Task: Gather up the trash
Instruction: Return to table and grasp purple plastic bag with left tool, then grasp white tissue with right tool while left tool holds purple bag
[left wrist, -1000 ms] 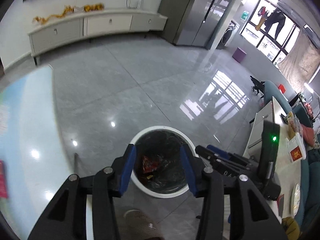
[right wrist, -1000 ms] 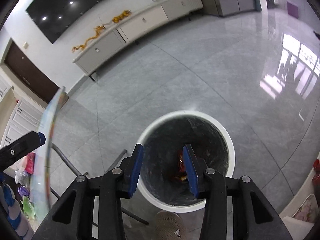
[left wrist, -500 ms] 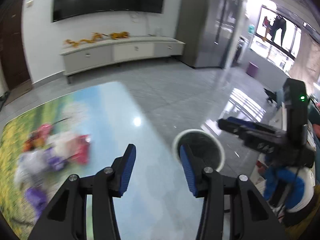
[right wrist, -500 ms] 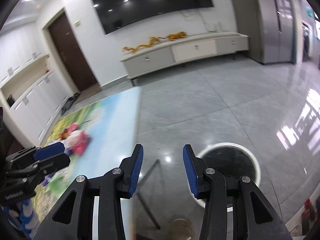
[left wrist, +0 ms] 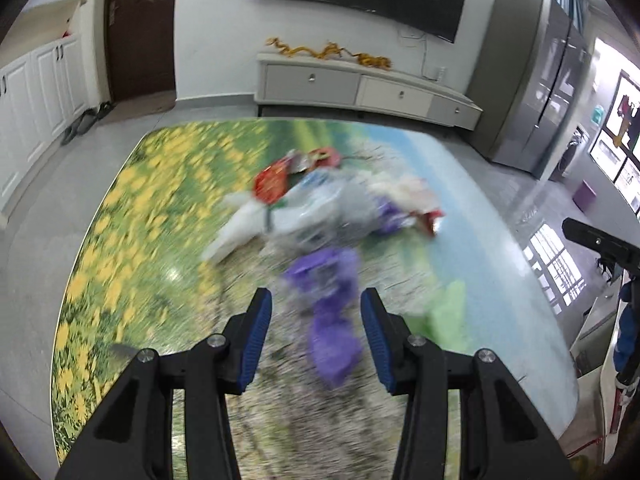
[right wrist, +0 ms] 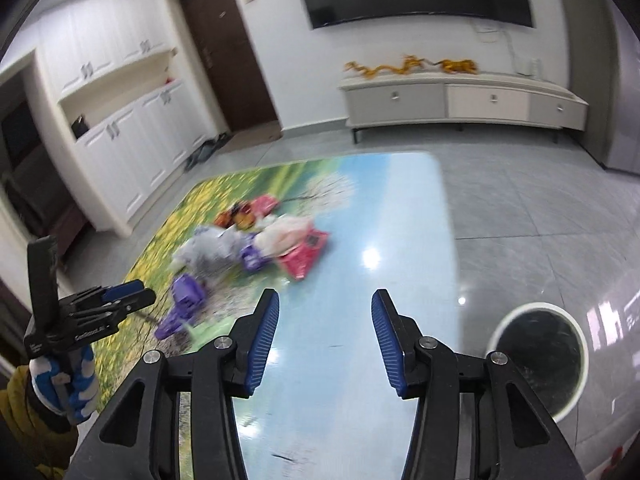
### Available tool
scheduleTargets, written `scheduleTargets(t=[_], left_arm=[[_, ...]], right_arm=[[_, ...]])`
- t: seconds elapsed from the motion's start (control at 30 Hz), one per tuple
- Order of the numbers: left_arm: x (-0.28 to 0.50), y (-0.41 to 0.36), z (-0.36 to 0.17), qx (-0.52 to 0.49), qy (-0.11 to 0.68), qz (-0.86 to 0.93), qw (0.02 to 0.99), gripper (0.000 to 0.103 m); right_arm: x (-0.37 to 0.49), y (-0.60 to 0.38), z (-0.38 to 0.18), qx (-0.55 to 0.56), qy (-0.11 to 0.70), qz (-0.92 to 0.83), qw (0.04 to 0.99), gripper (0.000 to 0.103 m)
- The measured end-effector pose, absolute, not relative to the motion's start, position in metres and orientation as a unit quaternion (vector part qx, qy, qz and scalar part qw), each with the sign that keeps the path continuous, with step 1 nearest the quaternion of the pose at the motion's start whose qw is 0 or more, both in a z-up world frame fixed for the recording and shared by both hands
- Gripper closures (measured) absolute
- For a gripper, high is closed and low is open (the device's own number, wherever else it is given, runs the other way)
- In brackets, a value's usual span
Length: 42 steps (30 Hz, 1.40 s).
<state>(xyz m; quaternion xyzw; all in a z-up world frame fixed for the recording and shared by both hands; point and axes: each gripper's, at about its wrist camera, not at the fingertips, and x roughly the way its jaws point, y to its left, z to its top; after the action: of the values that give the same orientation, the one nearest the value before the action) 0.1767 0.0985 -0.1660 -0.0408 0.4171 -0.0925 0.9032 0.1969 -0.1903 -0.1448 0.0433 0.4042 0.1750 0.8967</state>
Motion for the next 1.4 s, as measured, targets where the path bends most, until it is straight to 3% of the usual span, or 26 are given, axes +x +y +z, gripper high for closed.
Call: scheduleTargets(t=[0.6, 0.67, 0.7, 0.73, 0.97, 1.07, 1.1, 1.13, 1.23, 1.4], left_arm=[[0.199, 0.093, -0.206, -0.063, 0.454, -0.156, 0.875, 0.060], [0.203, 0.091, -0.211, -0.062, 0.456, -0.156, 0.874, 0.065], [0.204, 0.090, -0.213, -0.063, 0.457, -0.157, 0.873, 0.076], [0.204, 0.089, -0.213, -0.063, 0.455, -0.157, 0.874, 0.079], [0.196, 0.098, -0.213, -0.082, 0.442, -0.156, 0.880, 0.085], [0.191, 0.103, -0.209, -0.094, 0.436, -0.157, 0.881, 0.087], [0.190, 0.105, -0.209, -0.096, 0.435, -0.158, 0.881, 0.087], [0.188, 0.106, -0.207, -0.098, 0.434, -0.157, 0.882, 0.087], [0.180, 0.108, -0.200, -0.098, 0.427, -0.155, 0.885, 0.087], [0.171, 0.114, -0.182, -0.100, 0.408, -0.148, 0.895, 0.087]], right_arm=[[0.235, -0.143, -0.167, 0.008, 0.438, 0.190, 0.878, 0.054], [0.246, -0.142, -0.169, 0.008, 0.438, 0.190, 0.878, 0.054], [0.252, -0.140, -0.169, 0.010, 0.437, 0.191, 0.879, 0.054], [0.257, -0.139, -0.170, 0.011, 0.437, 0.193, 0.878, 0.055], [0.299, -0.112, -0.183, 0.016, 0.446, 0.233, 0.864, 0.057], [0.316, -0.099, -0.197, 0.013, 0.463, 0.229, 0.856, 0.064], [0.320, -0.097, -0.202, 0.010, 0.468, 0.224, 0.855, 0.071], [0.325, -0.095, -0.206, 0.010, 0.475, 0.221, 0.852, 0.086], [0.330, -0.095, -0.207, 0.013, 0.473, 0.221, 0.853, 0.102], [0.313, -0.100, -0.172, 0.021, 0.428, 0.246, 0.869, 0.103]])
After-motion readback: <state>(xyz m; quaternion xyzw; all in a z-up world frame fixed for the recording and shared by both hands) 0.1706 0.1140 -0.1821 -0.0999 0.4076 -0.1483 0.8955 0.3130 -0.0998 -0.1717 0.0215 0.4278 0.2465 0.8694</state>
